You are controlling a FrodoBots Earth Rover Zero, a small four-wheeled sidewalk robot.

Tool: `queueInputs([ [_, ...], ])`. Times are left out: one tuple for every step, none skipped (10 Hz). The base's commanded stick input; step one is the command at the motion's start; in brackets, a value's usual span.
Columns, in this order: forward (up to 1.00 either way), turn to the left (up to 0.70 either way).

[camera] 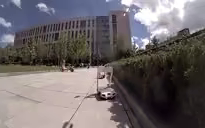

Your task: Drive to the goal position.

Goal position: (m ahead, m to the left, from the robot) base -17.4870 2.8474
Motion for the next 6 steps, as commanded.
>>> queueInputs([
  [0.06, 0.0],
  [0.06, 0.0],
  [0.06, 0.0],
  [0.06, 0.0],
  [0.06, 0.0],
  [0.06, 0.0],
])
